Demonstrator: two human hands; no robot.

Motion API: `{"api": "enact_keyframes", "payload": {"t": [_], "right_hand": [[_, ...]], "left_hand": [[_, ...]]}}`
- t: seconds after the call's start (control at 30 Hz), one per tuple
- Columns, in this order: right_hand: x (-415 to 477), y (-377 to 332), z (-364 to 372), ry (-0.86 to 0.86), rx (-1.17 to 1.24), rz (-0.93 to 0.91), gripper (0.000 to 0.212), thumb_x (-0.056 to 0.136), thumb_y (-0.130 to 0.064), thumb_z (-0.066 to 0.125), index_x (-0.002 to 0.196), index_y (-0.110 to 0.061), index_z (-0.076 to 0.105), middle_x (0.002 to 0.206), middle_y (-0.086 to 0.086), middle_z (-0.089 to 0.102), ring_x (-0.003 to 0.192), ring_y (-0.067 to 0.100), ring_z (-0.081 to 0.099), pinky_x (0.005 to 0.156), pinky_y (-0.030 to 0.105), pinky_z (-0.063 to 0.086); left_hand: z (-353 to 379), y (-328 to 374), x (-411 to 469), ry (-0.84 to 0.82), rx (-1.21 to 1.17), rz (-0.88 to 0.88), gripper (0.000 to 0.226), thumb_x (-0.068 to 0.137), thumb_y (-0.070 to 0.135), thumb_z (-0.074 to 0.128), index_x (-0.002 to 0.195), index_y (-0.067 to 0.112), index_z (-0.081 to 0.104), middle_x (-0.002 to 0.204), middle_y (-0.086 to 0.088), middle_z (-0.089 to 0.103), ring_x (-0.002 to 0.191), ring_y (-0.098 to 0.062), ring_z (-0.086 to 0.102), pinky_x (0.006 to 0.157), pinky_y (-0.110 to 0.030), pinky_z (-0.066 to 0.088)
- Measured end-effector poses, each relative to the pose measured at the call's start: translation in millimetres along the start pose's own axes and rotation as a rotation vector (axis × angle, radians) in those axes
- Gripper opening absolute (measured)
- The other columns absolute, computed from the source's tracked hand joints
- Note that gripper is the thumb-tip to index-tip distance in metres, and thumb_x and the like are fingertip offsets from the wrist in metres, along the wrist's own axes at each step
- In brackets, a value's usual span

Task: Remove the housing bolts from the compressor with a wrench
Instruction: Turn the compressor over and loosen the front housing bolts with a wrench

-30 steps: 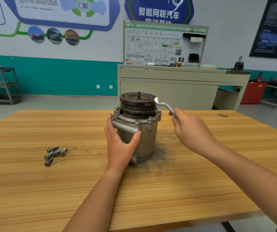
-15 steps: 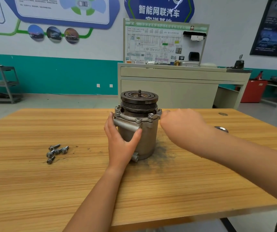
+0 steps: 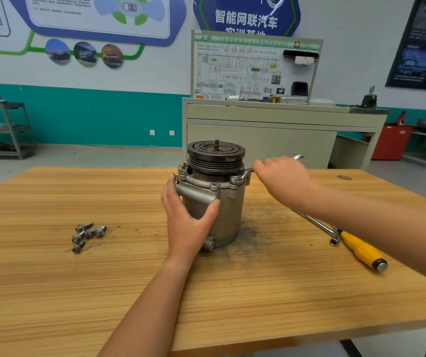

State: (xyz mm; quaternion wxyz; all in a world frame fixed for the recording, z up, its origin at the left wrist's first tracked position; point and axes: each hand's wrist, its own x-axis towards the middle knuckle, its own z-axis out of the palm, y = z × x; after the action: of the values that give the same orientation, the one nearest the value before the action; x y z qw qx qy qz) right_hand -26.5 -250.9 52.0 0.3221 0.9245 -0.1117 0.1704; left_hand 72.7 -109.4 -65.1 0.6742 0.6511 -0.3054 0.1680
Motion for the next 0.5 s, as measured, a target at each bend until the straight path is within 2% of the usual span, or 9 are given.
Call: {"api": "enact_keyframes", "payload": {"t": [0.07, 0.13, 0.17, 0.23, 0.3, 0.37, 0.43, 0.5], "right_hand": [[8.9, -1.9, 16.2, 0.066, 0.059, -0.022, 0.03, 0.087, 0.005, 0.04, 0.115, -0.006, 0.043, 0.107, 0.011, 0.059, 0.099, 0.027, 0.056, 0.079, 0.03, 0.035], [16.7, -2.0, 25.6, 0.111, 0.098, -0.038, 0.034, 0.088, 0.005, 0.039, 0.119, -0.005, 0.043, 0.112, 0.011, 0.059, 0.104, 0.027, 0.055, 0.096, 0.032, 0.034], [17.7, -1.6, 27.4, 0.122, 0.11, -0.032, 0.034, 0.088, 0.004, 0.038, 0.12, -0.005, 0.044, 0.113, 0.011, 0.06, 0.104, 0.027, 0.056, 0.099, 0.034, 0.034], [12.9, -1.6, 28.2, 0.156, 0.212, 0.042, 0.032, 0.091, 0.002, 0.037, 0.12, -0.006, 0.047, 0.107, 0.01, 0.063, 0.097, 0.028, 0.058, 0.092, 0.034, 0.035], [-0.5, -2.1, 23.2, 0.249, 0.487, 0.21, 0.028, 0.096, -0.006, 0.038, 0.122, -0.007, 0.048, 0.091, 0.011, 0.064, 0.082, 0.031, 0.058, 0.072, 0.036, 0.038], [-17.7, -4.5, 13.7, 0.321, 0.73, 0.292, 0.028, 0.098, -0.015, 0.038, 0.123, -0.007, 0.047, 0.079, 0.01, 0.059, 0.071, 0.032, 0.056, 0.059, 0.036, 0.04], [-34.8, -5.7, 4.5, 0.27, 0.704, 0.256, 0.027, 0.098, -0.018, 0.038, 0.121, -0.01, 0.047, 0.071, 0.005, 0.054, 0.064, 0.03, 0.054, 0.053, 0.035, 0.038], [-47.7, -9.0, -3.4, 0.134, 0.559, 0.203, 0.025, 0.097, -0.018, 0.037, 0.12, -0.014, 0.046, 0.064, 0.001, 0.051, 0.06, 0.027, 0.052, 0.05, 0.034, 0.039]], "left_hand": [[-0.3, 0.3, 1.2, -0.003, 0.0, 0.002, 0.094, 0.075, 0.039, 0.072, 0.144, 0.032, 0.009, 0.14, 0.015, 0.016, 0.134, 0.0, 0.017, 0.104, -0.017, 0.02], [-0.7, 0.9, 1.2, -0.005, 0.002, 0.006, 0.093, 0.075, 0.039, 0.072, 0.143, 0.034, 0.008, 0.141, 0.014, 0.016, 0.135, -0.001, 0.017, 0.105, -0.02, 0.02], [-0.9, 1.4, 0.9, -0.008, 0.003, 0.01, 0.093, 0.075, 0.039, 0.072, 0.141, 0.036, 0.008, 0.141, 0.014, 0.016, 0.135, 0.0, 0.017, 0.105, -0.02, 0.02], [-1.2, 2.7, -0.4, -0.013, -0.007, 0.008, 0.091, 0.074, 0.042, 0.071, 0.139, 0.038, 0.007, 0.141, 0.015, 0.015, 0.133, 0.002, 0.016, 0.105, -0.019, 0.02], [-1.5, 2.7, -0.6, -0.017, -0.014, 0.007, 0.091, 0.074, 0.043, 0.071, 0.138, 0.039, 0.007, 0.14, 0.016, 0.015, 0.133, 0.004, 0.015, 0.106, -0.019, 0.019], [-1.1, 1.4, -0.3, -0.016, -0.012, 0.009, 0.09, 0.075, 0.04, 0.071, 0.138, 0.039, 0.006, 0.14, 0.016, 0.014, 0.132, 0.005, 0.015, 0.106, -0.016, 0.018], [-0.4, 0.2, 0.0, -0.011, -0.007, 0.009, 0.089, 0.076, 0.039, 0.071, 0.138, 0.039, 0.007, 0.14, 0.017, 0.014, 0.131, 0.007, 0.014, 0.101, -0.006, 0.016], [0.1, 0.1, -0.2, -0.007, -0.002, 0.007, 0.089, 0.076, 0.038, 0.071, 0.138, 0.039, 0.007, 0.14, 0.016, 0.015, 0.13, 0.007, 0.015, 0.096, 0.001, 0.014]]}}
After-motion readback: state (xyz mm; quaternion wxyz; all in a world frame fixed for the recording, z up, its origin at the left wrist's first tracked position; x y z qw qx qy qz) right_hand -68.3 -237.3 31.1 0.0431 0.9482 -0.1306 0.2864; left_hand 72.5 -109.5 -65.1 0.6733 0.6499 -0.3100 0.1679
